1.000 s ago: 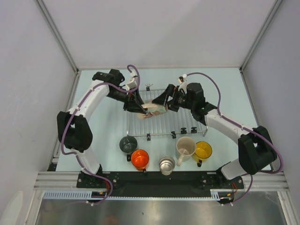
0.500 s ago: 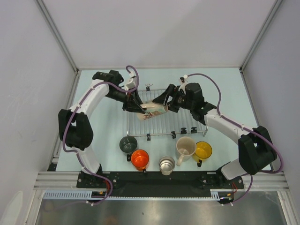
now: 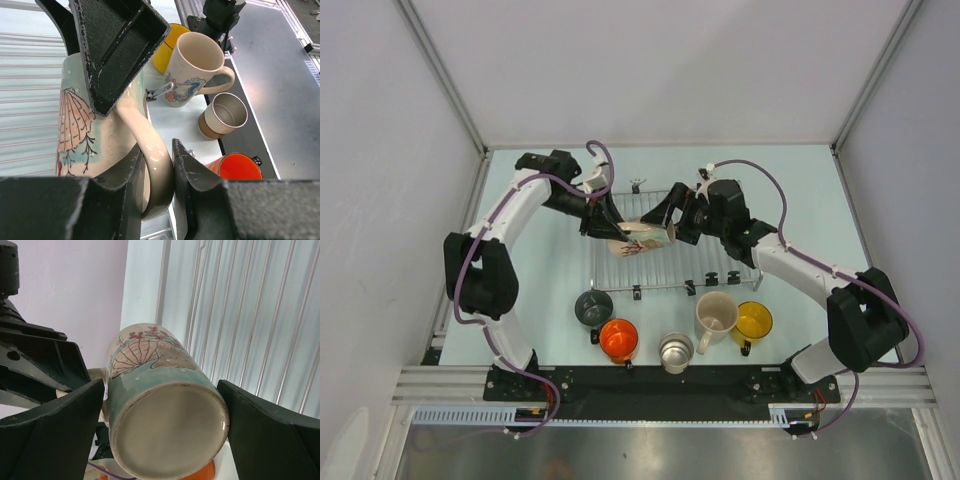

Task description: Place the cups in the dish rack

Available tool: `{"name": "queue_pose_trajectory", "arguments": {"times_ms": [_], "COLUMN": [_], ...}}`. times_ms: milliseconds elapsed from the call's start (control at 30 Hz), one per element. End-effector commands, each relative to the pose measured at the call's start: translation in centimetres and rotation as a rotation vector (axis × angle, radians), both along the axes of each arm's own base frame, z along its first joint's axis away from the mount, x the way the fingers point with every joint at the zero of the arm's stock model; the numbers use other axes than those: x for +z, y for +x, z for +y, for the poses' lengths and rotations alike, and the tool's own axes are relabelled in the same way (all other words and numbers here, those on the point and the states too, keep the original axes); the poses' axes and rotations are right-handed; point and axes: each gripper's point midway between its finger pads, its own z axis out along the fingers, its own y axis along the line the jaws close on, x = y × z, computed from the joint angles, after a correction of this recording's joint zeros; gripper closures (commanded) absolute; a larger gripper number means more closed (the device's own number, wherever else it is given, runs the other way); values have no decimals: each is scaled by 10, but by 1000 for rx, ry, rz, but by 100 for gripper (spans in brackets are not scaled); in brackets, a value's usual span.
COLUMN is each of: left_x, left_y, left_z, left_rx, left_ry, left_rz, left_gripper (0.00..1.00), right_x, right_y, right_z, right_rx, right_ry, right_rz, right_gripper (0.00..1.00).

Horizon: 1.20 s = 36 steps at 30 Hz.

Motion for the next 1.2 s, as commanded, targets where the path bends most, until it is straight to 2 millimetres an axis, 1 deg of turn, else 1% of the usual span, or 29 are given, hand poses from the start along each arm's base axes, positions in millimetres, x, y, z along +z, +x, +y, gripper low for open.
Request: {"name": "queue_pose_trajectory", "arguments": {"times_ms": [0, 100, 167, 200, 233, 300, 333, 400, 433, 533, 633, 667, 700, 733, 767, 800, 833, 867, 900, 933, 967, 1167], "left_x": [87, 91, 91, 91, 90, 86, 85, 80, 76, 67, 64, 63, 63, 61, 61, 59, 57, 56, 55, 53, 53, 47], "left_y": [0, -4, -5, -6, -5, -5, -5, -3, -2, 0, -1, -2, -3, -4, -5, -5, -6, -6, -6, -7, -8, -8], "left_z": [-11, -9, -8, -8, -8, -9, -9, -9, -10, -11, -13, -13, -15, -16, -16, -16, -17, -16, -16, -16, -16, -16], "left_rx": [-20, -19, -18, -18, -18, -17, -16, -12, -12, -8, -13, -15, -21, -23, -23, -23, -23, -21, -21, -18, -20, -17], "left_ry": [-408, -412, -413, -414, -412, -411, -411, -406, -405, -402, -402, -401, -403, -401, -400, -398, -395, -394, -392, -390, -391, -376], "left_rz": [-156, -173, -180, -183, -183, -174, -171, -156, -150, -137, -131, -128, -126, -123, -114, -111, -105, -101, -93, -85, -84, -66], "left_gripper": [100, 99, 100, 100, 100, 99, 99, 99, 99, 99, 99, 97, 95, 86, 83, 82, 73, 67, 56, 1, 0, 0], "right_x": [-10, -12, -12, -9, -11, -5, -4, 1, 9, 16, 20, 23, 20, 21, 21, 21, 20, 21, 19, 18, 17, 10], "right_y": [-19, -18, -17, -16, -16, -14, -13, -11, -7, -5, -3, -2, -1, 2, 3, 5, 6, 8, 10, 11, 14, 21], "right_z": [20, 20, 22, 23, 25, 28, 27, 27, 27, 26, 25, 25, 24, 22, 21, 19, 18, 15, 14, 13, 9, 3], "right_rx": [99, 98, 99, 101, 103, 107, 109, 108, 103, 97, 89, 90, 89, 82, 79, 75, 73, 68, 66, 65, 56, 46], "right_ry": [-12, -8, 5, 18, 22, 33, 36, 39, 44, 43, 44, 46, 36, 38, 35, 35, 34, 32, 29, 26, 26, 19], "right_rz": [26, 31, 37, 30, 42, 36, 38, 36, 24, 21, 14, 6, 13, 13, 16, 15, 18, 17, 19, 21, 24, 35], "right_gripper": [1, 1, 15, 25, 49, 67, 85, 97, 100, 100, 100, 100, 100, 100, 100, 100, 100, 100, 100, 100, 100, 100]}}
